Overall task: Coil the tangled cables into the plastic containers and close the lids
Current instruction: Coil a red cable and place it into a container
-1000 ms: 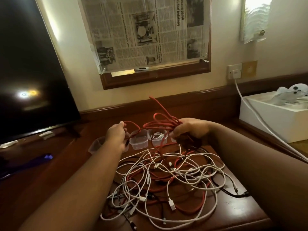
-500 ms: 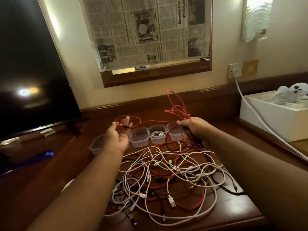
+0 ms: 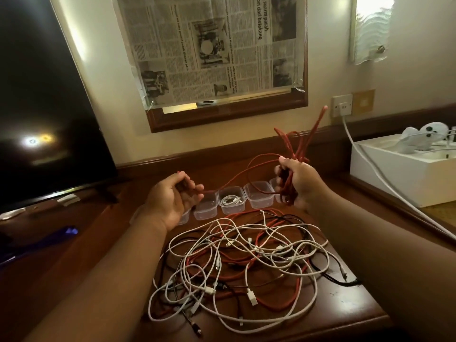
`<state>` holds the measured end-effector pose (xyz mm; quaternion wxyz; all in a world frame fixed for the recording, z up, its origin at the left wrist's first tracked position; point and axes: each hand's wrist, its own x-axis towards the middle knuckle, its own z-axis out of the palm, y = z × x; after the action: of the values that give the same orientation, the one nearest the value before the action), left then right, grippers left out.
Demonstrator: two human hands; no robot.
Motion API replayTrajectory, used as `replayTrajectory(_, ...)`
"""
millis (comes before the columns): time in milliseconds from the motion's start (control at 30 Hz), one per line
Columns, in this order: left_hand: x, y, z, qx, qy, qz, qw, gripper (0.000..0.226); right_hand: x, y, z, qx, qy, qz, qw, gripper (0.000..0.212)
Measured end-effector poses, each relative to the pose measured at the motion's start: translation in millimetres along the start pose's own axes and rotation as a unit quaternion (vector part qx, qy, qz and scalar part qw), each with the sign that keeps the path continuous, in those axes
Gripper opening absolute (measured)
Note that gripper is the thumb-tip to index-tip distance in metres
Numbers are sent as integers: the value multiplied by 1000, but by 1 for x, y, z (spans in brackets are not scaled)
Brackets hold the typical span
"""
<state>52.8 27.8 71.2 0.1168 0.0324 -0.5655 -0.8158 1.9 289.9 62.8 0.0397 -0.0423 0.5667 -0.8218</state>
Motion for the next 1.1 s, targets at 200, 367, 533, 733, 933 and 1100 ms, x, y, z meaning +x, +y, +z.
replayTrajectory(200, -14, -1, 18, 321, -25, 98, 942, 30, -20, -5, 22, -129, -22, -19, 991, 15)
replayTrajectory(367, -54, 6, 47, 500, -130, 197, 834, 23, -37, -1, 39, -62, -63, 129, 988, 30)
replayTrajectory(533, -92, 0, 59, 580, -231, 240, 743, 13, -66, 8, 39, -32, -132, 154, 979, 33)
replayTrajectory(733, -127, 19, 57, 524, -142, 315, 778, 28, -92, 8, 10, -169, -275, 181, 929, 17)
replayTrajectory(933, -156, 53, 59, 424, -87, 302, 850, 34, -123, 12, 5, -511, -415, 175, 732, 29)
replayTrajectory(1100, -171, 60, 54, 333, -127, 214, 909, 37, -144, 5, 14, -689, -423, 106, 579, 45)
